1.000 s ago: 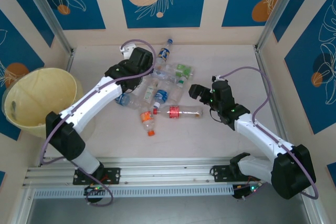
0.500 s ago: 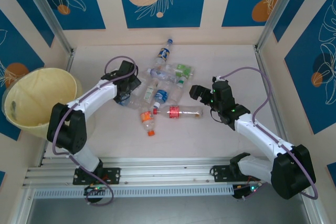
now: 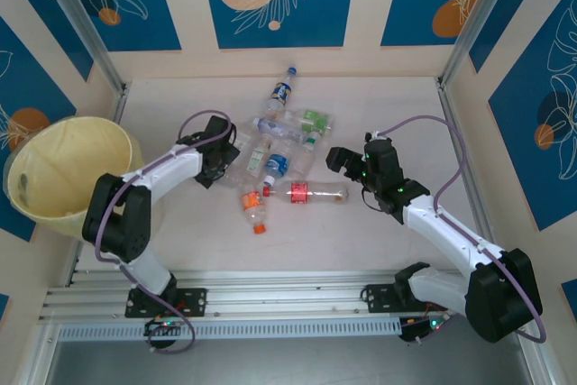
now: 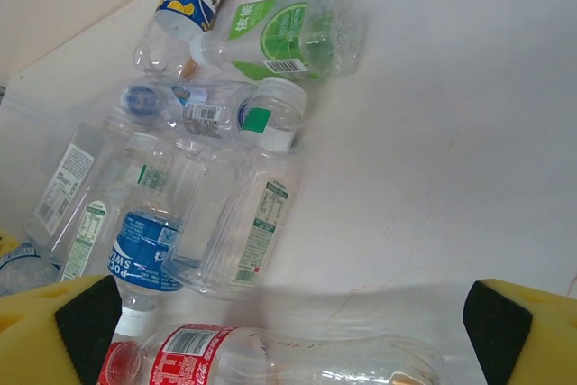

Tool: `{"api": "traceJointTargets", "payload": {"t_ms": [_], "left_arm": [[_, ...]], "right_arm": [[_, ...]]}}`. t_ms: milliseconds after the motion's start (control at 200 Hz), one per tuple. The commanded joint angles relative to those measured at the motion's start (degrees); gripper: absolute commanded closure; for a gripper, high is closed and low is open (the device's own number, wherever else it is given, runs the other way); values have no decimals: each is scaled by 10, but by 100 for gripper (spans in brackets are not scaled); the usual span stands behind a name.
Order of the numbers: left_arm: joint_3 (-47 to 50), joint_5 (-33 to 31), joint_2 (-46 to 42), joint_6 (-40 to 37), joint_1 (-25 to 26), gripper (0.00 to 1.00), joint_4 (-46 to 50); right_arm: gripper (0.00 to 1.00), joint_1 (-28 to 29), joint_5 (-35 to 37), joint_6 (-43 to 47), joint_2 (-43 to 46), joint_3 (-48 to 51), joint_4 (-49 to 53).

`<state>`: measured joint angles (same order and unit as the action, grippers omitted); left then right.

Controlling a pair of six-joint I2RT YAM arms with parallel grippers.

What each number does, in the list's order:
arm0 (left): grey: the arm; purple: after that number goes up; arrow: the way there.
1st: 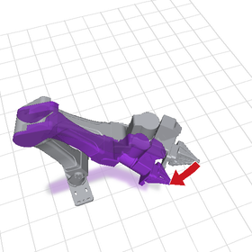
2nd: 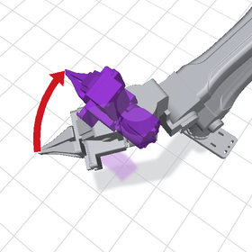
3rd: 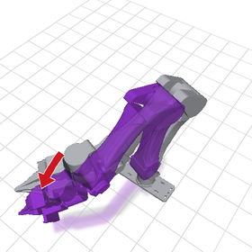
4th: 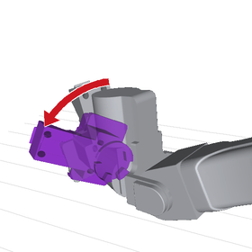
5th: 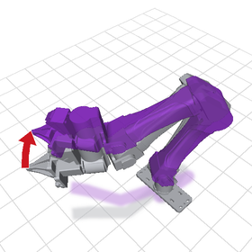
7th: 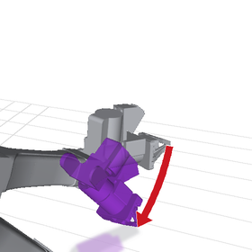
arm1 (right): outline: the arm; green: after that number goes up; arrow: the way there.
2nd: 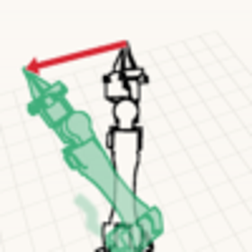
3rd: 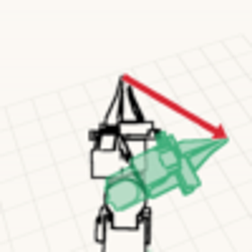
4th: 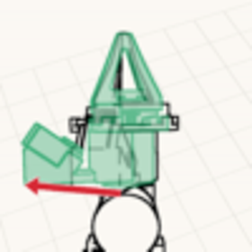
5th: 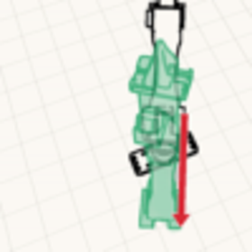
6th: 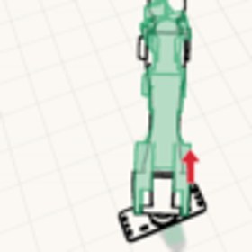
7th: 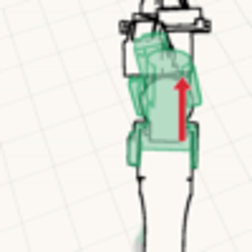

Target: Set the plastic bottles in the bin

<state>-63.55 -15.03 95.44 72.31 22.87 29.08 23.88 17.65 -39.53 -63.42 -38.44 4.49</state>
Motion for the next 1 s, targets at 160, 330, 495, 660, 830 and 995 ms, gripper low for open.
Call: {"api": "traceJointTargets", "payload": {"t_ms": [160, 330, 495, 660, 830, 995], "left_arm": [[61, 27, 13, 21, -9, 20, -102], [76, 23, 32, 17, -9, 24, -131], [100, 17, 22, -22, -9, 36, -172], [134, 24, -29, -97, -8, 46, -228], [122, 59, -88, -195, -8, 51, -214], [66, 99, -138, -309, -1, 51, -155]], "right_arm": [[0, -3, 12, 7, 8, -8, 12], [0, -4, 12, 5, 9, -9, 21], [0, -3, 13, 2, 12, -9, 27], [0, -4, 16, -1, 12, -7, 25], [0, -4, 15, -5, 8, -5, 19], [0, -4, 13, -5, 8, -3, 12]]}}
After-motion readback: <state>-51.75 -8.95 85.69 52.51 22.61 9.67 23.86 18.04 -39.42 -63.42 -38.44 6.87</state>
